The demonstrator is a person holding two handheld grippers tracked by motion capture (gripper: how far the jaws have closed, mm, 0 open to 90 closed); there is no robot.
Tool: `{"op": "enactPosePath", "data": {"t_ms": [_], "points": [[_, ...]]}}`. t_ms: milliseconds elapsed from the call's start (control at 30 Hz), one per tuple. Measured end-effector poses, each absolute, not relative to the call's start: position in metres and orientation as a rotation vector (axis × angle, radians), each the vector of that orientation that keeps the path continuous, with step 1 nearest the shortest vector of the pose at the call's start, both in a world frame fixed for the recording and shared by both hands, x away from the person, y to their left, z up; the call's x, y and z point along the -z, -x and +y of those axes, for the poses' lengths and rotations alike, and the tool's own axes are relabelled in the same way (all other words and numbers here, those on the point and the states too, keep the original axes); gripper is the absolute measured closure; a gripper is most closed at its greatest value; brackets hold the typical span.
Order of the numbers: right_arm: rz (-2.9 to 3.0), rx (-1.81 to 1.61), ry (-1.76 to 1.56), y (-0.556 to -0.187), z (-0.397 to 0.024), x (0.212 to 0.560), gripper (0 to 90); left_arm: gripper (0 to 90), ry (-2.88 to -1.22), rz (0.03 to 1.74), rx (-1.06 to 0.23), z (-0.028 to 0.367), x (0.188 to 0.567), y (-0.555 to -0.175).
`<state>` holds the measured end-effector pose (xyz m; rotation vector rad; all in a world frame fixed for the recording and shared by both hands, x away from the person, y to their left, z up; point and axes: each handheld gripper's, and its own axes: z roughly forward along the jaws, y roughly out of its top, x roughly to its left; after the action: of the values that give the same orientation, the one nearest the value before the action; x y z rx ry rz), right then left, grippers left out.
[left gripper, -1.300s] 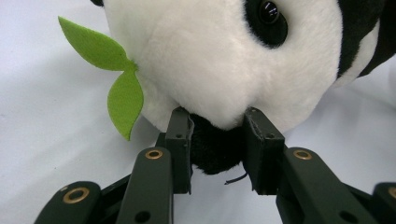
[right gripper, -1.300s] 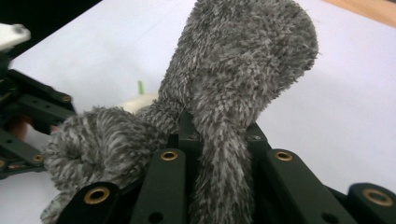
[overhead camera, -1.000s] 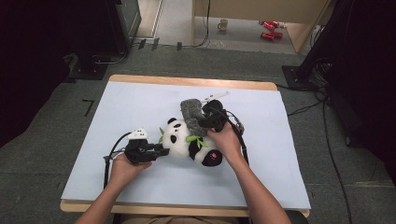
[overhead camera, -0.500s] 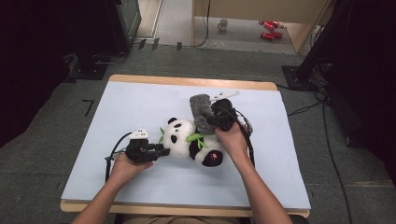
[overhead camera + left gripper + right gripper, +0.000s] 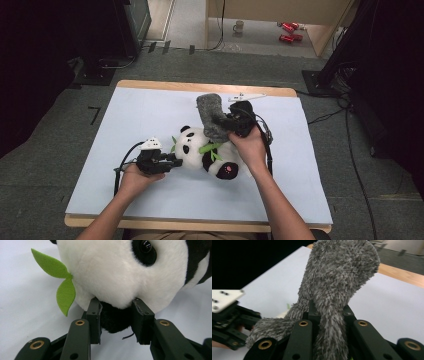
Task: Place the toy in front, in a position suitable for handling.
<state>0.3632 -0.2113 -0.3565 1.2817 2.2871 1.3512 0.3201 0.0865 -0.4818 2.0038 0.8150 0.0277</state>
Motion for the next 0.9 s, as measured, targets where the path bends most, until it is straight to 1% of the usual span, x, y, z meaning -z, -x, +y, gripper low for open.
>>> {"op": "enactPosePath", "data": {"t_ms": [100,267,467,533,900], "points": [[2.319,-1.397,-1.248,-0.365,-0.198,0.356,78.0,63.8,-1.998,0.817,-0.020,0.087,0.482,-0.322],[2.405,-1.448,-1.218,-0.370,-0.179,0.364,77.9,62.9,-1.991,0.810,-0.047,0.087,0.484,-0.319],[2.532,-1.331,-1.225,-0.378,-0.158,0.393,77.6,62.1,-2.007,0.802,-0.052,0.089,0.487,-0.318],[2.542,-1.333,-1.246,-0.381,-0.159,0.398,77.4,61.8,-1.999,0.804,-0.054,0.090,0.487,-0.317],[2.486,-1.221,-1.325,-0.386,-0.185,0.399,77.1,62.0,-1.985,0.806,-0.044,0.089,0.486,-0.319]]}}
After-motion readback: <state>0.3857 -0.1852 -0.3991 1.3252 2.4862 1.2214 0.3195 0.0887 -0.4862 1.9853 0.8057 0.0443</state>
